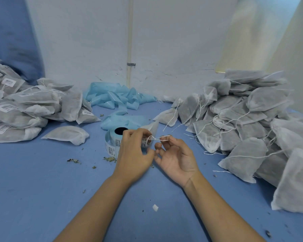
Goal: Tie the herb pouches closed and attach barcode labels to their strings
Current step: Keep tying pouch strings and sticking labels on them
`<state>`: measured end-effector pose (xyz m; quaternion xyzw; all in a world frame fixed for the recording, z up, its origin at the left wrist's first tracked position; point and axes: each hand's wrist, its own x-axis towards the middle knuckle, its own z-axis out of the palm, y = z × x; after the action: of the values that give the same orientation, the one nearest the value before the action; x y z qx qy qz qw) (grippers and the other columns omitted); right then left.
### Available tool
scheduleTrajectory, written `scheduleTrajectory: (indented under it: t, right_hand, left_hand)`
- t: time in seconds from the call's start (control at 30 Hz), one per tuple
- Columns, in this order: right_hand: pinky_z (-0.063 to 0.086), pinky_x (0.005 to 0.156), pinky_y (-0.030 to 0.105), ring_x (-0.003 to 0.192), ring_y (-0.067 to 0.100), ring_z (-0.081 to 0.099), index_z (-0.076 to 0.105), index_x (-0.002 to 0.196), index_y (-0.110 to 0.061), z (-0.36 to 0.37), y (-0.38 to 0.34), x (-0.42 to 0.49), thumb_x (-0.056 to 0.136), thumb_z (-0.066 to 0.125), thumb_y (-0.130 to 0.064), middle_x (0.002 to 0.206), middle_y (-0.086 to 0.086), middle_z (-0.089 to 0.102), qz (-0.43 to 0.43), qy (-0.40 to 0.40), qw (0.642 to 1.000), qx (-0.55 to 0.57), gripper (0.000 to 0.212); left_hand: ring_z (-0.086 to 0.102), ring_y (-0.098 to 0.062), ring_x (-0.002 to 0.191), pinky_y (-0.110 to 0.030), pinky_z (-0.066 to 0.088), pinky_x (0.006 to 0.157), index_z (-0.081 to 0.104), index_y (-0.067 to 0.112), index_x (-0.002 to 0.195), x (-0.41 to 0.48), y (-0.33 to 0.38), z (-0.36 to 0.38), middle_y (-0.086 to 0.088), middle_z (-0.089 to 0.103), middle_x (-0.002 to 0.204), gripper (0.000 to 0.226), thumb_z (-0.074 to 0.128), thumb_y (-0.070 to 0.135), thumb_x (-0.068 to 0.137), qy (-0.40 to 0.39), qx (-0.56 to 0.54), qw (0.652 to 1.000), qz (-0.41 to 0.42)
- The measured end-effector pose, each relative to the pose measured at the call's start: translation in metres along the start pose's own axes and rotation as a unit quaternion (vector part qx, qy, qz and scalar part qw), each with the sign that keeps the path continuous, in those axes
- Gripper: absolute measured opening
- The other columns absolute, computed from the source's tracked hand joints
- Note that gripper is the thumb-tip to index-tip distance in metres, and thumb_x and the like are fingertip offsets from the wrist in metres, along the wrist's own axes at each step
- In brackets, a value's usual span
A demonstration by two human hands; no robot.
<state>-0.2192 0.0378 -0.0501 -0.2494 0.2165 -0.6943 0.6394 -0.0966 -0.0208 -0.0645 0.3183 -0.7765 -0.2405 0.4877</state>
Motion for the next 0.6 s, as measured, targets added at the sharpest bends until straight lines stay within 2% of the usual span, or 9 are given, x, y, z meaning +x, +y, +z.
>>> scheduleTrajectory:
  t: [0.1,0.17,0.23,0.33,0.43,0.53,0.57,0.6]
  right_hand:
    - [0.049,0.068,0.027,0.068,0.016,0.061,0.062,0.066,-0.015,0.0008,0.0,-0.0007,0.041,0.093,-0.014,0.075,-0.001,0.063,0.005,-0.012,1.0,0.004,0.039]
    - [0.049,0.067,0.027,0.069,0.015,0.06,0.061,0.064,-0.017,0.0016,0.0002,-0.0011,0.043,0.092,-0.014,0.074,-0.002,0.062,0.005,-0.023,1.0,-0.004,0.037]
    - [0.049,0.067,0.027,0.068,0.015,0.06,0.061,0.064,-0.017,0.0023,-0.0001,-0.0011,0.045,0.091,-0.016,0.072,-0.002,0.061,0.002,-0.028,0.999,-0.017,0.036]
    - [0.049,0.067,0.027,0.066,0.015,0.059,0.061,0.066,-0.017,0.0022,-0.0012,-0.0011,0.043,0.091,-0.015,0.07,-0.002,0.06,0.0,-0.017,1.0,-0.01,0.037]
    - [0.049,0.064,0.027,0.065,0.016,0.058,0.062,0.066,-0.017,0.0008,-0.002,-0.0006,0.042,0.091,-0.014,0.069,-0.002,0.06,-0.005,-0.008,1.0,-0.006,0.038]
    - [0.05,0.063,0.026,0.065,0.016,0.06,0.061,0.065,-0.018,0.0,-0.0024,0.0,0.047,0.087,-0.012,0.068,-0.002,0.06,-0.013,-0.002,1.0,-0.006,0.032]
    - [0.051,0.063,0.025,0.066,0.016,0.061,0.062,0.065,-0.019,-0.0001,-0.0026,0.0001,0.052,0.083,-0.009,0.068,-0.002,0.061,-0.015,0.005,1.0,-0.007,0.026]
    - [0.051,0.063,0.024,0.068,0.016,0.062,0.062,0.065,-0.019,0.0004,-0.003,0.0002,0.058,0.078,-0.006,0.07,-0.002,0.062,-0.02,0.017,1.0,-0.016,0.022]
  left_hand:
    - [0.032,0.009,0.097,0.001,0.027,0.085,0.054,0.021,0.097,0.0014,0.0009,0.0012,0.021,0.045,0.093,0.032,0.064,-0.003,0.079,0.023,0.028,0.999,0.036]
    - [0.033,-0.001,0.094,-0.001,0.026,0.086,0.058,0.013,0.097,0.0034,0.0019,0.001,0.017,0.046,0.092,0.033,0.06,-0.013,0.077,0.064,0.045,0.995,0.054]
    - [0.037,-0.004,0.1,0.0,0.026,0.089,0.06,0.009,0.105,0.0054,0.0036,0.0003,0.008,0.044,0.105,0.041,0.058,-0.017,0.073,0.099,0.034,0.993,0.057]
    - [0.042,-0.012,0.117,0.002,0.028,0.091,0.057,0.005,0.121,0.0083,0.0031,-0.0024,0.002,0.035,0.131,0.047,0.063,-0.011,0.077,0.095,-0.007,0.995,0.014]
    - [0.037,-0.006,0.125,0.006,0.022,0.091,0.06,0.004,0.118,0.008,-0.0001,-0.0043,-0.003,0.034,0.143,0.036,0.066,0.0,0.083,0.068,-0.018,0.997,-0.018]
    - [0.033,0.019,0.119,0.005,0.021,0.092,0.057,0.013,0.116,0.0073,0.0014,-0.0068,0.002,0.041,0.139,0.029,0.061,0.006,0.089,0.063,-0.039,0.997,-0.009]
    - [0.037,0.018,0.117,0.002,0.025,0.093,0.055,0.017,0.117,0.0078,0.0032,-0.0076,0.002,0.046,0.137,0.028,0.059,0.007,0.091,0.065,-0.058,0.996,-0.013]
    - [0.044,0.01,0.116,-0.004,0.032,0.094,0.053,0.021,0.117,0.0086,0.0051,-0.0082,0.003,0.052,0.131,0.028,0.056,0.007,0.092,0.071,-0.078,0.994,-0.019]
